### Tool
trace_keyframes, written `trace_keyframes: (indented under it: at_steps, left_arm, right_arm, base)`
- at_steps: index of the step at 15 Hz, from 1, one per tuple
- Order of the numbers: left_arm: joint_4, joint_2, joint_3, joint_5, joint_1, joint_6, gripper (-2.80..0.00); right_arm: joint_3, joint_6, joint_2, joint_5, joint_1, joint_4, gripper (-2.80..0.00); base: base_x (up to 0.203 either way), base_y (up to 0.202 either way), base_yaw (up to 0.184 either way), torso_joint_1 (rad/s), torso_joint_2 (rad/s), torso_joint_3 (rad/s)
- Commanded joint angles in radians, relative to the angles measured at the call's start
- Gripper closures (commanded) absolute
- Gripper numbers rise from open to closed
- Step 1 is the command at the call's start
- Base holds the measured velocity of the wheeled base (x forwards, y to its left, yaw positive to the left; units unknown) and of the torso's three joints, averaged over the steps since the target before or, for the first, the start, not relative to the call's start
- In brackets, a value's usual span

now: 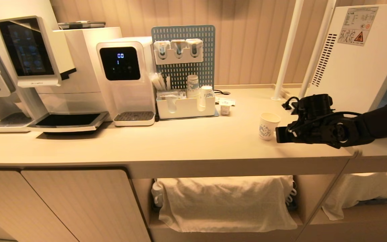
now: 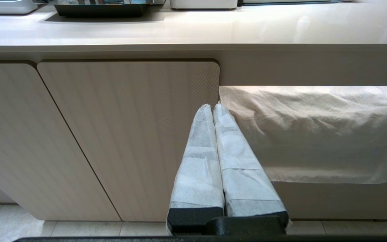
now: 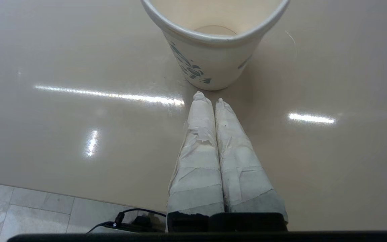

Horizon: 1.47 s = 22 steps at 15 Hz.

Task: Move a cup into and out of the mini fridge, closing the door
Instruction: Put the paper cup in the freezer

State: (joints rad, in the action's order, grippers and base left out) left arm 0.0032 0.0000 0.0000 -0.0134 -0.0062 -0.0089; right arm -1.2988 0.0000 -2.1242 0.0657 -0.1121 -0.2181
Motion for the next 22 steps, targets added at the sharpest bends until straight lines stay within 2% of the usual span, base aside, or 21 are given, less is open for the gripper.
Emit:
trace_keyframes:
  at_steps: [1,4,8,9,16,22]
  left_arm:
    - [0.000,0.000,0.002,0.000,0.000,-0.002,0.00]
    - [0.000,0.000,0.002,0.000,0.000,0.000,0.00]
    - [0.000,0.000,0.002,0.000,0.000,0.000,0.00]
    - [0.000,0.000,0.001,0.000,0.000,0.000,0.00]
    - [0.000,0.000,0.002,0.000,0.000,0.000,0.00]
    - [0.000,0.000,0.002,0.000,0.000,0.000,0.00]
  right_arm:
    - [0.004,0.000,0.016,0.001,-0.010,-0.019,0.00]
    - [0.039,0.000,0.018,0.002,-0.019,-0.080,0.00]
    - [0.038,-0.010,0.005,0.007,-0.036,-0.086,0.00]
    - [0.035,-0.014,0.003,0.008,-0.038,-0.087,-2.80]
    - [0.030,-0.008,-0.033,0.005,-0.044,-0.092,-2.80]
    - [0.013,-0.006,-0.080,-0.001,-0.043,-0.183,-2.80]
  base:
    - [0.000,0.000,0.000,0.000,0.00,0.000]
    - [0.000,0.000,0.000,0.000,0.00,0.000]
    - [0.000,0.000,0.000,0.000,0.00,0.000]
    - [0.000,0.000,0.000,0.000,0.00,0.000]
    - [0.000,0.000,0.000,0.000,0.00,0.000]
    - [0.000,0.000,0.000,0.000,0.00,0.000]
